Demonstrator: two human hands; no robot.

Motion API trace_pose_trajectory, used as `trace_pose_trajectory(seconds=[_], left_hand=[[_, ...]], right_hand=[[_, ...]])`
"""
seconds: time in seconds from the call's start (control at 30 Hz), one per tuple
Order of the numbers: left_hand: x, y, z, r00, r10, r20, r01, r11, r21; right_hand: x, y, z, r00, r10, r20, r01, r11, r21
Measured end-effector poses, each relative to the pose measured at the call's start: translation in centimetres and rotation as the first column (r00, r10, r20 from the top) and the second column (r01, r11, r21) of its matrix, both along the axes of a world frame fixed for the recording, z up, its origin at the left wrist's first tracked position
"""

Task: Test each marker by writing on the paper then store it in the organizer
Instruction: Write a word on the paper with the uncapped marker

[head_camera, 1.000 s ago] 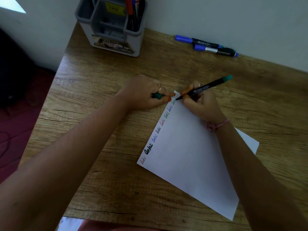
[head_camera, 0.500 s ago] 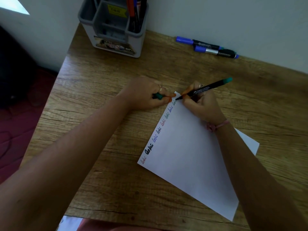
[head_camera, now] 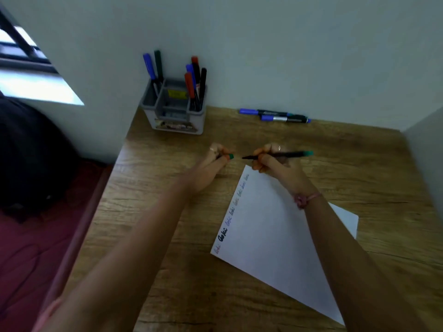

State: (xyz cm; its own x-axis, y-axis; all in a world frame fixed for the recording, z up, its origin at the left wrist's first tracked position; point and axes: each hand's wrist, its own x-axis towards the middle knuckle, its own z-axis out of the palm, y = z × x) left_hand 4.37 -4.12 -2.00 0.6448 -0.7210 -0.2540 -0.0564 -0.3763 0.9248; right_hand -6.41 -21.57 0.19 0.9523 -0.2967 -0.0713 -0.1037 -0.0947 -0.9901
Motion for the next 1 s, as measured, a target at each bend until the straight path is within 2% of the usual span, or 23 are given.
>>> trace_pose_trajectory(seconds=[0.17, 0.23, 0.53, 0.67, 0.73, 0.83, 0.93, 1.0], left_hand=[[-2.8, 1.9, 0.5, 0.979, 0.172, -0.107, -0.188, 0.968, -0.165], [-3.8, 2.5, 0.8, 0.97, 0.19, -0.152, -0.224, 0.944, -0.244], [-5.0, 3.8, 3.2, 0.985, 0.145, -0.088, -0.168, 0.906, -0.39], [-5.1, 4.7, 3.9, 0.995, 0.096, -0.026, -0.099, 0.913, -0.395], [-5.2, 4.9, 4.5, 0.999, 0.043, -0.034, -0.053, 0.905, -0.421], [-5.2, 5.1, 5.6, 0.981, 0.049, -0.19, -0.137, 0.862, -0.488], [-5.2, 5.6, 6.6, 0.909, 0.065, -0.412, -0.303, 0.782, -0.545], [-5.1, 5.8, 7.1, 0.858, 0.058, -0.51, -0.377, 0.746, -0.549]], right_hand=[[-2.2, 3.1, 2.3, 0.992, -0.097, 0.078, 0.089, 0.991, 0.1], [-2.8, 3.9, 3.1, 0.987, -0.129, 0.091, 0.116, 0.983, 0.141], [-4.2, 5.1, 5.2, 0.989, -0.064, 0.135, 0.062, 0.998, 0.022], [-4.4, 5.1, 5.5, 0.984, 0.05, 0.169, -0.028, 0.991, -0.13], [-4.5, 5.6, 5.5, 0.981, 0.087, 0.176, -0.06, 0.987, -0.151], [-4.7, 6.7, 5.3, 0.974, 0.013, 0.225, -0.017, 1.0, 0.015], [-5.0, 7.8, 5.0, 0.961, 0.039, 0.272, -0.085, 0.984, 0.159], [-4.8, 8.5, 5.0, 0.96, 0.044, 0.277, -0.098, 0.978, 0.183]])
